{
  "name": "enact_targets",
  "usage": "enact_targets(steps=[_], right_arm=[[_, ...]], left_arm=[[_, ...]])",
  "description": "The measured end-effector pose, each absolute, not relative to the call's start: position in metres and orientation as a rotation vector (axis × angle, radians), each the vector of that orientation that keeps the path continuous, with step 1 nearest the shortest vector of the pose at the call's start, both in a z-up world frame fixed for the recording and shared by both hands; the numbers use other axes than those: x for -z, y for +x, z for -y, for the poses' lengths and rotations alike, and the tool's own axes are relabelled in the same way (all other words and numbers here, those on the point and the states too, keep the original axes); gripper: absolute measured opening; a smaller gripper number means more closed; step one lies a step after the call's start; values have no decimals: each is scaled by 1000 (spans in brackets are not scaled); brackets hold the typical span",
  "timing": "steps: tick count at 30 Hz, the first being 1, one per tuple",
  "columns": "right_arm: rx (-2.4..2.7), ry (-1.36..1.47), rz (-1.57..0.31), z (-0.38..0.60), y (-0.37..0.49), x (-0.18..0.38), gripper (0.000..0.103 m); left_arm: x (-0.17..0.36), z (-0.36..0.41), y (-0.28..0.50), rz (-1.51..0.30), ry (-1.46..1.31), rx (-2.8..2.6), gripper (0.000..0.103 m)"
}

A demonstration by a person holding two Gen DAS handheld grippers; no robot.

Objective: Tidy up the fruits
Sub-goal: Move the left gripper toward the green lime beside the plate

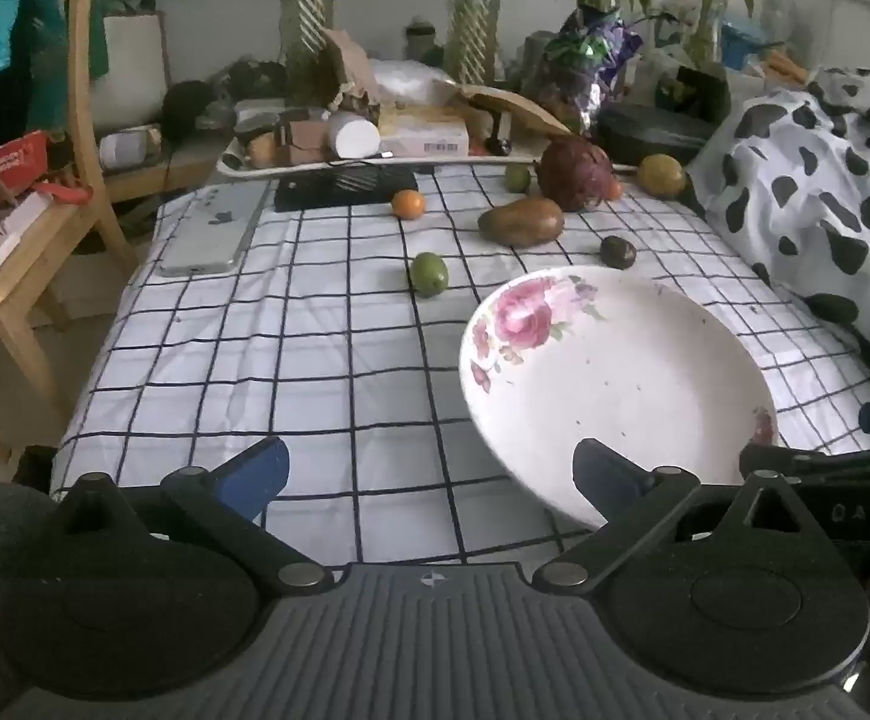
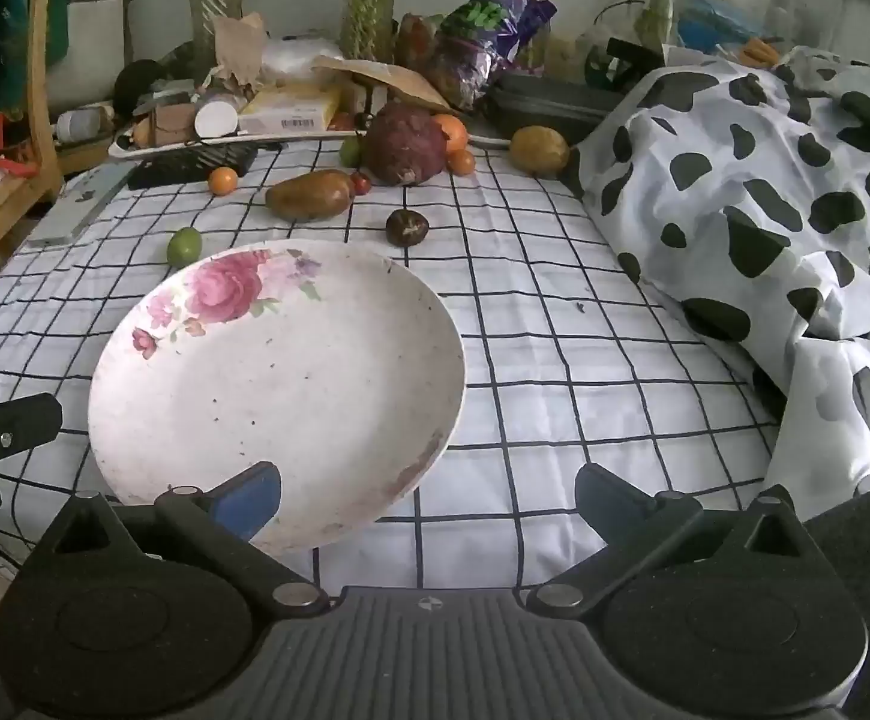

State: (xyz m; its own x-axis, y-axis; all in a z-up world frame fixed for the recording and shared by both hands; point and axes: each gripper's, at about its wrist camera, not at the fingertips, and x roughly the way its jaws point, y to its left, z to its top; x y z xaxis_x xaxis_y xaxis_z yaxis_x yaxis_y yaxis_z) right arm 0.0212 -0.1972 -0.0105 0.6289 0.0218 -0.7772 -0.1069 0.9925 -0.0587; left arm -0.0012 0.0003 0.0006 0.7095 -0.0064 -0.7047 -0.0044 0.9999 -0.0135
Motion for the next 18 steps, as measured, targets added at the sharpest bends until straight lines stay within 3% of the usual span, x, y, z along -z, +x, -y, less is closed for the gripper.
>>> enact_targets(steps=[18], right_arm=[[-43,-153,-879,192,26,0,103]], left_arm=[[4,2,6,-820,-35,51,103]])
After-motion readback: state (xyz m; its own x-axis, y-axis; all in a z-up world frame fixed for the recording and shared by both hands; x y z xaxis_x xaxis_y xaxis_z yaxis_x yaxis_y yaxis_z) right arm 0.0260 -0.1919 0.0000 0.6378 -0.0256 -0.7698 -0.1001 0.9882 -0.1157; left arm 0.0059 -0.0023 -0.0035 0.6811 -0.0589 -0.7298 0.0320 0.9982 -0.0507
